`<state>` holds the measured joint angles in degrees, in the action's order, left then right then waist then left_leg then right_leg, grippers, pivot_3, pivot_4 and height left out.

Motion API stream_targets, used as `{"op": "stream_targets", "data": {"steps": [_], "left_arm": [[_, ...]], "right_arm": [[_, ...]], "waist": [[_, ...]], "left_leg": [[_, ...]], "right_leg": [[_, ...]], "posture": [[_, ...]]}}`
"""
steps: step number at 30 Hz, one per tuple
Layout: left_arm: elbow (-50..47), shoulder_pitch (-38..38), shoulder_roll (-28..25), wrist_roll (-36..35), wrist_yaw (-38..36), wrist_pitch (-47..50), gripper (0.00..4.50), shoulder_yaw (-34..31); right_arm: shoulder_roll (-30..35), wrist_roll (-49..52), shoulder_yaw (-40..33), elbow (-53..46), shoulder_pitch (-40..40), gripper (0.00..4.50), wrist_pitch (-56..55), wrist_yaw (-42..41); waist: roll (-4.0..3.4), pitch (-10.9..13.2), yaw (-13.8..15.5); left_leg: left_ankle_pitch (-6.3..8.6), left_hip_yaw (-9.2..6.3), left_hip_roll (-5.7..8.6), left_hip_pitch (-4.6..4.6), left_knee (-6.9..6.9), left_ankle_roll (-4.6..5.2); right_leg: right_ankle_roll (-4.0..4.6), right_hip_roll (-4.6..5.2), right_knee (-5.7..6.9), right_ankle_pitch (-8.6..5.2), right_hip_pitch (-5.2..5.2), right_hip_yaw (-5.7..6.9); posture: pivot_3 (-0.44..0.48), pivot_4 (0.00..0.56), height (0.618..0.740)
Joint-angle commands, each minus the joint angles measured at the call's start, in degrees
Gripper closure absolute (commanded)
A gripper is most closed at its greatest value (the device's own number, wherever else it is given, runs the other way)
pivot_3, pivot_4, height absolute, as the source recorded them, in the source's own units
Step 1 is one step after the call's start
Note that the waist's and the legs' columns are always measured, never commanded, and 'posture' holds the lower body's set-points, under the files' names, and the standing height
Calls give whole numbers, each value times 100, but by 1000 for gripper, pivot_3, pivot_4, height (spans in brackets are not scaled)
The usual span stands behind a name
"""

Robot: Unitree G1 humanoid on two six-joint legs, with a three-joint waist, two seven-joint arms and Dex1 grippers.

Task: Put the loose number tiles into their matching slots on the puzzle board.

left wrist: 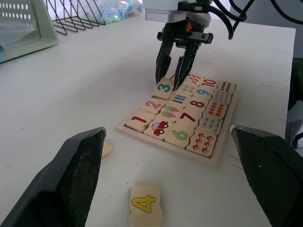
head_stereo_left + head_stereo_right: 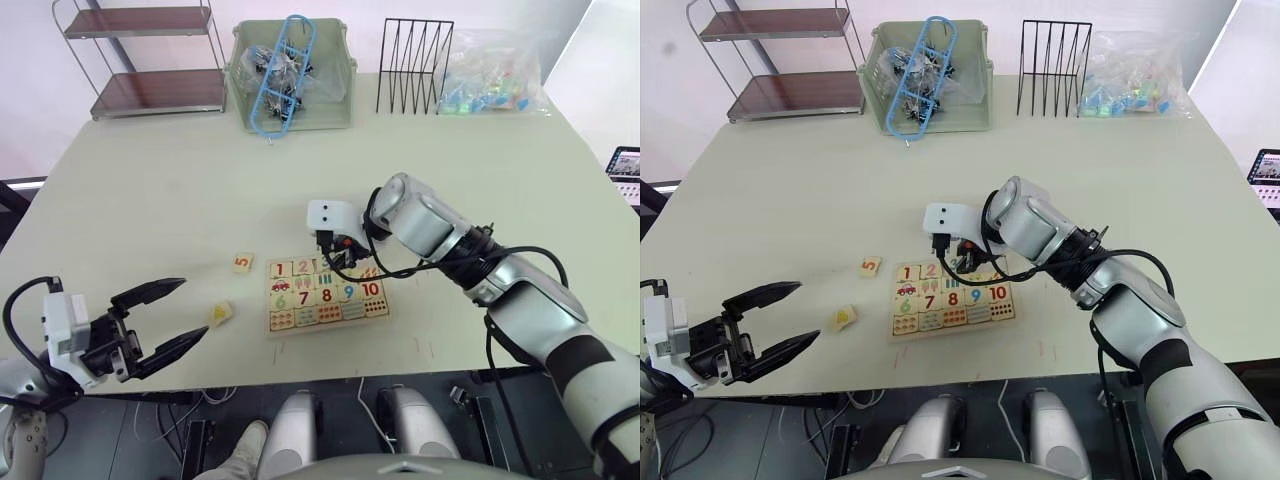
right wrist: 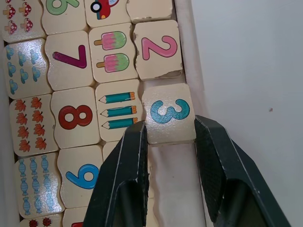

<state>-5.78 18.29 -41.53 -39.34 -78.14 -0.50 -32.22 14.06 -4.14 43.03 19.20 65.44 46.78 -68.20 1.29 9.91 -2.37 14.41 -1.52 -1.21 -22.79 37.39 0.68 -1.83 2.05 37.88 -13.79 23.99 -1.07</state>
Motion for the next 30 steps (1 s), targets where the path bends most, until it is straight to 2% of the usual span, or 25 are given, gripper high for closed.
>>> {"op": "stream_targets", "data": {"steps": [1, 24, 26, 27, 30], "left_arm": [[0, 5, -56, 16, -48, -109, 0, -113], [81, -65, -25, 70, -130, -127, 0, -81], [81, -59, -16, 74, -128, -131, 0, -74], [82, -60, -12, 77, -127, -136, 0, -69], [82, -65, -1, 80, -121, -142, 0, -59]], "right_arm": [[-57, -46, -44, -29, 33, 3648, -89, -25], [-125, -128, -66, 101, -28, 3648, -274, -37], [-116, -137, -71, 102, -31, 2622, -293, -51], [-111, -144, -76, 106, -30, 2358, -305, -60], [-101, -168, -86, 117, -29, 798, -338, -90]], "waist": [[0, 0, 0], [0, 0, -1], [-1, 0, -1], [-1, 0, -1], [-1, 1, -1]], "left_leg": [[0, 0, 0, 0, 0, 0], [0, 0, 0, 0, 0, 0], [0, 0, 0, 0, 0, 0], [0, 0, 0, 0, 0, 0], [0, 0, 0, 0, -1, 0]], "right_leg": [[0, 0, 0, 0, 0, 0], [0, 1, 0, 0, 0, 0], [0, 1, 0, 0, 0, 0], [0, 2, 0, 0, 0, 1], [0, 2, 0, 0, 0, 0]], "posture": [[0, 150, 739], [0, 150, 739], [0, 150, 739], [0, 150, 739], [0, 150, 739]]}}
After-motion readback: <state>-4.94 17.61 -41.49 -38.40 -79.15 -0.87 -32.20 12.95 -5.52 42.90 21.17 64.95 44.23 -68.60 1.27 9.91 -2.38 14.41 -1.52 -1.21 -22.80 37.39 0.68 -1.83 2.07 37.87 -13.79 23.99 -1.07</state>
